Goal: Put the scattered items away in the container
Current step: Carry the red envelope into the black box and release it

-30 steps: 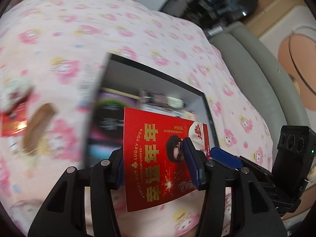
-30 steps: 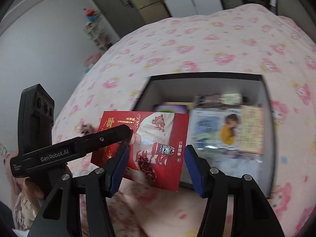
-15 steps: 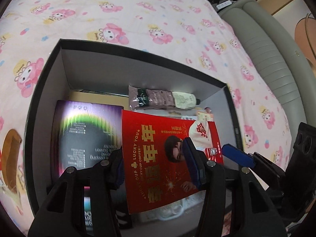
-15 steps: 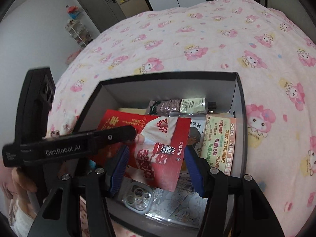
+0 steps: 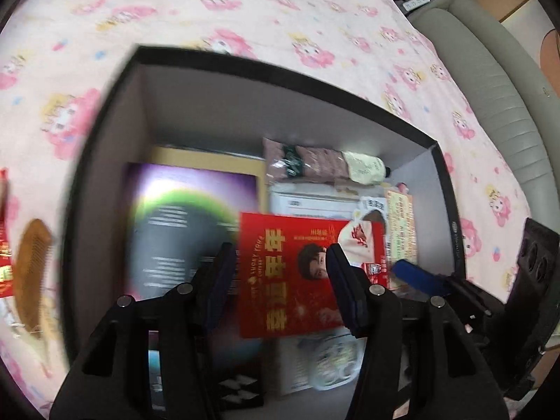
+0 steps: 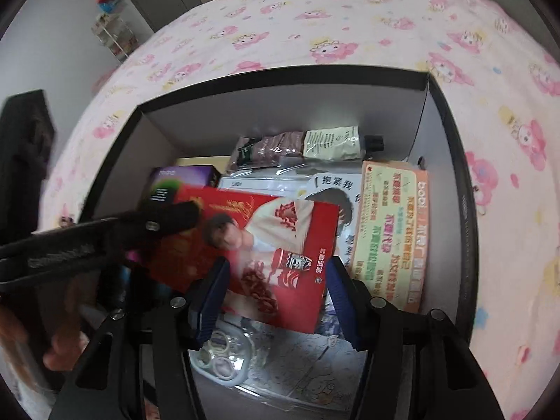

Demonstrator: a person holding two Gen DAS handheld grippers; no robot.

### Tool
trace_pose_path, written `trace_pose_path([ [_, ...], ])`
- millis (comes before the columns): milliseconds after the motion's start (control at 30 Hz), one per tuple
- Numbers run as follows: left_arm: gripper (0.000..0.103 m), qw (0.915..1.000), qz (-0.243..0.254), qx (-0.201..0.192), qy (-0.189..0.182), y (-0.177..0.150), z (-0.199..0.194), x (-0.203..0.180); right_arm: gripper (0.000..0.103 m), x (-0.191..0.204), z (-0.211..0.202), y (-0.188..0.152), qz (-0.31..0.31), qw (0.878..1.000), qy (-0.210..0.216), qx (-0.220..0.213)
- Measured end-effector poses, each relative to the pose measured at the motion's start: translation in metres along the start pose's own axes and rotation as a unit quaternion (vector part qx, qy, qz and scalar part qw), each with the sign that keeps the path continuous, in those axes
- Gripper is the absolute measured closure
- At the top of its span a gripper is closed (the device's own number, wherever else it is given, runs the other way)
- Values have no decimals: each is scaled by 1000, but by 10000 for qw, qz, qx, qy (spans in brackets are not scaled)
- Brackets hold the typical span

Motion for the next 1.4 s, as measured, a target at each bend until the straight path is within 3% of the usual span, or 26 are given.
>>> trace_pose_path([
  [100, 50, 10000, -40, -4, 85, 1, -3, 8, 50, 3, -4, 3, -38, 9999, -110, -48],
  [233, 51, 9984, -185, 506, -145, -6, 12, 5, 50, 4, -5, -3, -161, 9996, -209, 56],
  [333, 51, 9969, -109, 770, -134, -11, 20, -1, 50, 0, -1, -6, 45, 9999, 4, 151],
  [400, 51, 9967, -51, 804, -105, -11, 19, -7, 50, 0, 0, -8, 253, 9988, 362, 216],
  [467, 51, 9919, -248, 1047, -680, -13, 24, -18, 50, 2, -2, -11, 579, 9933, 954, 296],
  [500, 51, 9873, -410, 1182, -983, -15, 27, -23, 50, 1, -4, -12, 625, 9925, 1018, 269],
  [533, 52, 9866, -496, 1163, -1027, -14, 26, -23, 50, 0, -8, -12, 569, 9933, 990, 196],
  [633, 54, 9958, -420, 626, -528, -12, 10, -14, 50, 3, -20, -13, 235, 9971, 725, 7],
  [667, 54, 9958, -447, 597, -521, -14, 5, -13, 50, 4, -23, -14, 108, 9979, 641, -31],
  [867, 54, 9937, -323, 996, -400, -41, -12, -13, 50, 11, -21, -28, -323, 9951, 883, 296],
  [1033, 55, 9901, -79, 1366, -321, -55, 4, -22, 50, 14, -16, -35, -570, 9943, 807, 405],
  [1267, 57, 9860, -273, 1558, -525, -51, 28, -22, 50, 14, 0, -32, -515, 9942, 776, 542],
  [1400, 57, 9874, -553, 1172, -908, -31, 9, -18, 50, 3, 0, -13, -100, 9934, 1026, 505],
])
Point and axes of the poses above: each gripper's, at about its wrist camera, not at the fingertips, and z roughly the way its jaws point, x to its left, y to its top, the point moved 9 cm from there along z, roughly the way its jaws point, and after that the axes turned 6 degrees about -z, right-handed, at the moved point
